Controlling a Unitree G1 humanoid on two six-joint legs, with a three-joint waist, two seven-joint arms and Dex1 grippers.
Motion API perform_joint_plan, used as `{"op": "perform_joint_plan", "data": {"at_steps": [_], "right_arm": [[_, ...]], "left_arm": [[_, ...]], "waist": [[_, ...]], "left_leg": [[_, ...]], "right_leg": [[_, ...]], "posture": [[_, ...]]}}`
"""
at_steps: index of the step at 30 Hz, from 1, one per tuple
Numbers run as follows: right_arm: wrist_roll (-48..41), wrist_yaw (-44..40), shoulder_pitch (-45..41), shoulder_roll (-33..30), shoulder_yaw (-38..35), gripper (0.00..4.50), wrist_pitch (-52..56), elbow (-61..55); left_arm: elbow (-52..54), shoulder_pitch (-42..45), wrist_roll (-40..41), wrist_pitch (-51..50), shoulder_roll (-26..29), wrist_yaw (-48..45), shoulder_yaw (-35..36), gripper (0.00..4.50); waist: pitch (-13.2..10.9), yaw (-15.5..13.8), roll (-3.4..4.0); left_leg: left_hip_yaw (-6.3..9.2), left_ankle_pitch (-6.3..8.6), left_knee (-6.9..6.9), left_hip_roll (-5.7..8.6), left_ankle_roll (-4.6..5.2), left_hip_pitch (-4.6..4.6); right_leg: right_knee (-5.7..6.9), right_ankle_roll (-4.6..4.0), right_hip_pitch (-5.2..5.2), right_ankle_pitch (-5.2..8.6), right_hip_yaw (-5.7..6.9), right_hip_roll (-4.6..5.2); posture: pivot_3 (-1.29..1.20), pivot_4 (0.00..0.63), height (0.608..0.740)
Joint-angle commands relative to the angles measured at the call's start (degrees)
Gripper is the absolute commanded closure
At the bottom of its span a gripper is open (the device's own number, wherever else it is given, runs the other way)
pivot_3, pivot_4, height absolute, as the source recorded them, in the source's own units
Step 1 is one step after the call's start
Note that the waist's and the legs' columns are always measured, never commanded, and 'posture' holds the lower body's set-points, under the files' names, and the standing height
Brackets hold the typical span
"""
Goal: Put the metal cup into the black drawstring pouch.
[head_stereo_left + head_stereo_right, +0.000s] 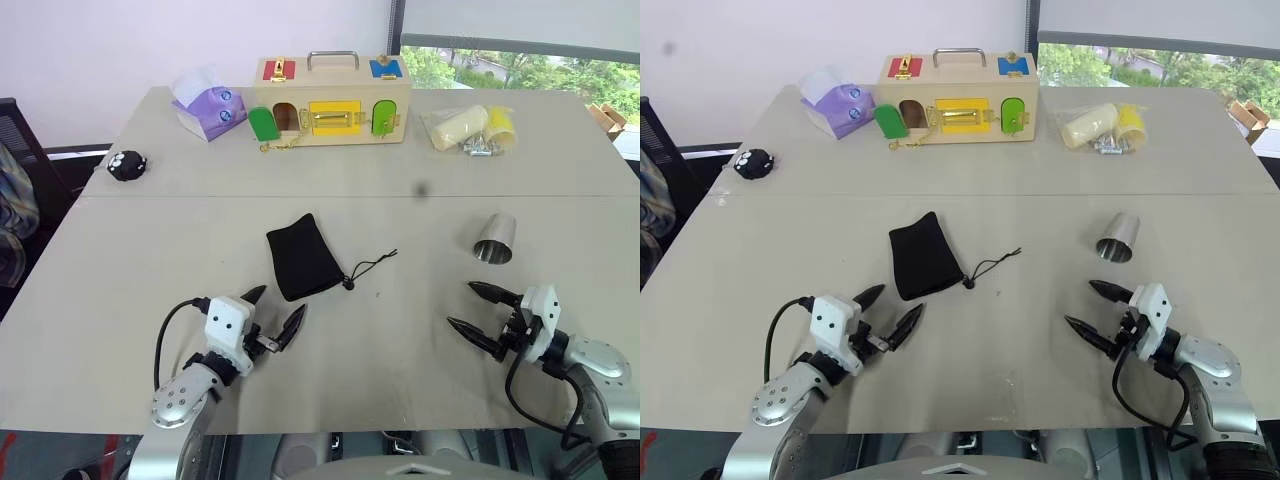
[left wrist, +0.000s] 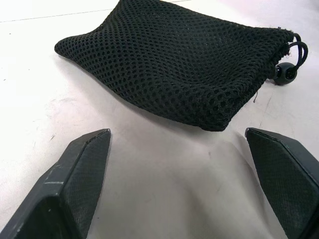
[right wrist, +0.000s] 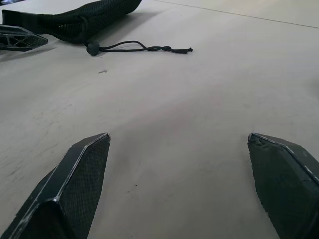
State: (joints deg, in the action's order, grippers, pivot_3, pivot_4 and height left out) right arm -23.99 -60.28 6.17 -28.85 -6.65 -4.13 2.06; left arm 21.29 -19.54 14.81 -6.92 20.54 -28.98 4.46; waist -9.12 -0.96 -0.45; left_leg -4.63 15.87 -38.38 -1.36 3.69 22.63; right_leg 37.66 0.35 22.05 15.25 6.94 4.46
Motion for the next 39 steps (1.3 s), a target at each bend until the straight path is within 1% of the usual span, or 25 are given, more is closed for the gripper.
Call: {"op": "perform_joint_plan", "data": {"at_steps": [1,21,23,27,29,34,39], "right_arm": [[-0.3,-0.4,-0.1,0.2,-0.1,0.03,-1.2,-0.3],[-0.5,-1.1,0.0,0.3,0.1,0.03,-2.5,0.1],[-0.8,-1.8,-0.2,0.5,0.3,0.03,-3.3,-0.5],[-1.5,-5.4,1.2,-0.4,2.8,0.03,-3.5,-4.8],[-2.3,-6.0,2.0,-0.4,4.3,0.03,-2.1,-7.7],[-2.6,-6.5,3.9,-0.6,8.2,0.03,-0.5,-14.6],[-3.0,-5.0,4.6,-0.5,10.0,0.03,1.5,-19.2]], "left_arm": [[2.0,-0.9,0.1,0.4,0.4,0.0,0.4,0.02],[3.6,-1.1,1.1,-0.8,0.3,0.3,0.1,0.02],[4.5,-1.6,2.2,-1.6,0.3,0.0,0.3,0.02],[7.4,-3.7,8.9,-3.8,1.0,-4.0,1.0,0.02],[8.0,-3.9,10.9,-4.7,1.9,-5.2,2.0,0.02],[7.8,-2.3,10.9,-4.8,3.8,-5.4,3.5,0.02],[6.6,-0.4,9.5,-4.0,5.4,-6.2,3.2,0.02]], "waist": [[0.0,0.0,0.0],[0.0,0.0,-0.01],[0.0,0.0,-0.01],[0.0,0.1,0.0],[0.0,0.0,0.02],[0.0,0.0,0.01],[0.0,0.0,-0.01]], "left_leg": [[0.0,0.0,0.0,0.0,0.0,0.0],[0.0,0.0,0.0,0.0,0.0,-0.01],[0.0,0.0,0.0,0.0,0.0,-0.01],[0.01,0.0,0.0,0.0,0.0,-0.01],[0.01,0.0,0.0,-0.01,0.0,0.0],[0.05,0.02,0.0,-0.01,0.02,-0.01],[0.04,0.0,-0.04,-0.01,-0.01,0.01]], "right_leg": [[0.0,0.0,0.0,0.0,0.0,0.0],[0.01,0.0,0.0,0.0,0.0,0.0],[0.01,0.0,0.0,0.0,0.0,0.0],[0.0,0.0,0.0,0.0,0.0,0.0],[0.0,-0.01,0.0,0.0,0.0,0.0],[0.02,-0.01,0.01,0.01,0.01,0.01],[-0.01,0.0,0.0,0.01,0.0,0.01]], "posture": [[0.0,0.15,0.74],[0.0,0.15,0.74],[0.0,0.15,0.74],[0.0,0.15,0.74],[0.0,0.15,0.74],[0.0,0.15,0.74],[0.0,0.15,0.74]]}}
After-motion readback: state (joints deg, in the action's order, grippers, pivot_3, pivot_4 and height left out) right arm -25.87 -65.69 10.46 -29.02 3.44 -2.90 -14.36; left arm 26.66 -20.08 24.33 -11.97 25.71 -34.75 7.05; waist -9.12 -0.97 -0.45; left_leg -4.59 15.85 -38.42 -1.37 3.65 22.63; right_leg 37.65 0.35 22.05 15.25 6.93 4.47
